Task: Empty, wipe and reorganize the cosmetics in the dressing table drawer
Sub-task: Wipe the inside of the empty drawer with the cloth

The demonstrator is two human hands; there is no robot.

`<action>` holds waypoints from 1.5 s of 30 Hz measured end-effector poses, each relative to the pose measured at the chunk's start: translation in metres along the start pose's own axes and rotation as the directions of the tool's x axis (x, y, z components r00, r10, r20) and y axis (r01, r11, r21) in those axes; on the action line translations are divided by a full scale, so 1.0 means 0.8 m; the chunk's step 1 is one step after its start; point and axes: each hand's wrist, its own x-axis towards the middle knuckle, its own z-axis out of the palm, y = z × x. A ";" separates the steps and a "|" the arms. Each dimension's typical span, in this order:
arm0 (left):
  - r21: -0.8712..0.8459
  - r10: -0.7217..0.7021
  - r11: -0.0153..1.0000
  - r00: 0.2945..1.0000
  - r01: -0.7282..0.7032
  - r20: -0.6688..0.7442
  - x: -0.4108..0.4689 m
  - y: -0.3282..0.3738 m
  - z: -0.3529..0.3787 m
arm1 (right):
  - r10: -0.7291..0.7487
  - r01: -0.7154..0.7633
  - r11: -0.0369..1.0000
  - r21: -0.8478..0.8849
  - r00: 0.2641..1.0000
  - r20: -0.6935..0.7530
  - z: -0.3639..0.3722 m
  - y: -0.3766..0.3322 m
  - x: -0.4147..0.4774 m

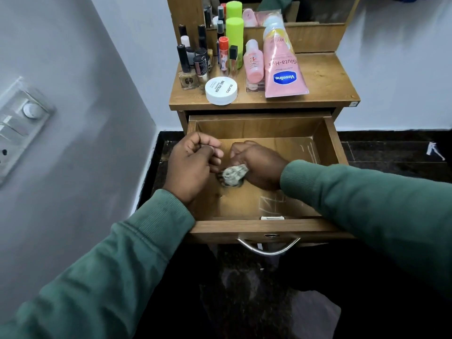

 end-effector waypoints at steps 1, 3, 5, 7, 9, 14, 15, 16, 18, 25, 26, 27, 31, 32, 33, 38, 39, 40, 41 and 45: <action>-0.049 -0.010 0.999 1.000 0.009 -0.023 0.001 0.000 -0.001 | -0.054 0.054 0.998 -0.026 0.998 0.012 0.001 -0.010 0.004; -0.149 -0.036 0.988 0.997 0.026 -0.067 0.001 0.001 -0.002 | -0.127 0.131 0.990 -0.058 0.990 0.063 0.010 -0.031 0.012; -0.229 -0.057 0.973 0.994 0.033 -0.098 0.001 0.003 -0.001 | -0.168 0.179 0.975 -0.128 0.982 0.091 0.026 -0.049 0.016; -0.270 -0.071 0.962 0.990 0.036 -0.119 0.001 0.005 0.000 | -0.175 0.187 0.974 -0.131 0.980 0.095 0.032 -0.058 0.016; -0.288 -0.083 0.957 0.990 0.046 -0.116 0.003 0.006 0.000 | -0.202 0.212 0.975 -0.062 0.970 0.138 0.030 -0.058 0.013; -0.300 -0.090 0.952 0.992 0.060 -0.085 0.004 0.007 0.000 | -0.322 0.314 0.947 0.072 0.902 0.289 0.037 -0.066 0.001; -0.294 -0.084 0.954 0.993 0.056 -0.082 0.003 0.008 0.000 | -0.360 0.354 0.932 0.079 0.879 0.312 0.039 -0.069 -0.001; -0.290 -0.082 0.955 0.993 0.055 -0.080 0.003 0.008 0.000 | -0.387 0.375 0.922 0.100 0.862 0.329 0.038 -0.070 -0.003; -0.296 -0.083 0.953 0.994 0.057 -0.075 0.002 0.009 0.001 | -0.415 0.391 0.910 0.138 0.845 0.337 0.033 -0.065 -0.003; -0.262 -0.072 0.963 0.996 0.057 -0.047 0.005 0.008 -0.001 | -0.162 0.080 0.972 0.222 0.910 0.382 0.017 -0.030 -0.030; -0.250 -0.064 0.967 0.997 0.052 -0.042 0.005 0.008 -0.002 | -0.115 -0.020 0.952 0.305 0.901 0.419 0.013 -0.023 -0.037; -0.240 -0.058 0.970 0.998 0.047 -0.037 0.005 0.006 -0.003 | -0.068 -0.116 0.923 0.367 0.890 0.451 0.006 -0.018 -0.044; -0.217 -0.047 0.975 0.998 0.039 -0.031 0.006 0.002 -0.005 | 0.150 -0.537 0.638 0.552 0.790 0.595 -0.019 0.003 -0.064; -0.215 -0.048 0.976 0.998 0.040 -0.034 0.006 0.002 -0.006 | 0.165 -0.594 0.573 0.565 0.759 0.630 -0.025 0.008 -0.068; -0.216 -0.050 0.976 0.998 0.041 -0.038 0.006 0.002 -0.006 | 0.178 -0.611 0.566 0.553 0.746 0.642 -0.032 0.014 -0.073; -0.231 -0.062 0.972 0.997 0.048 -0.052 0.005 0.004 -0.005 | 0.243 -0.338 0.936 0.096 0.820 0.519 -0.060 0.051 -0.091; -0.236 -0.064 0.970 0.997 0.050 -0.051 0.005 0.004 -0.005 | 0.220 -0.154 0.973 -0.172 0.846 0.485 -0.066 0.059 -0.091; -0.238 -0.065 0.970 0.997 0.051 -0.052 0.005 0.005 -0.005 | 0.184 -0.011 0.936 -0.351 0.868 0.461 -0.072 0.066 -0.089; -0.237 -0.065 0.970 0.997 0.050 -0.052 0.006 0.005 -0.005 | 0.142 0.099 0.870 -0.483 0.887 0.438 -0.078 0.071 -0.086; -0.217 -0.058 0.975 0.997 0.047 -0.043 0.007 0.005 -0.004 | 0.116 0.042 0.796 -0.603 0.968 0.221 -0.096 0.077 -0.062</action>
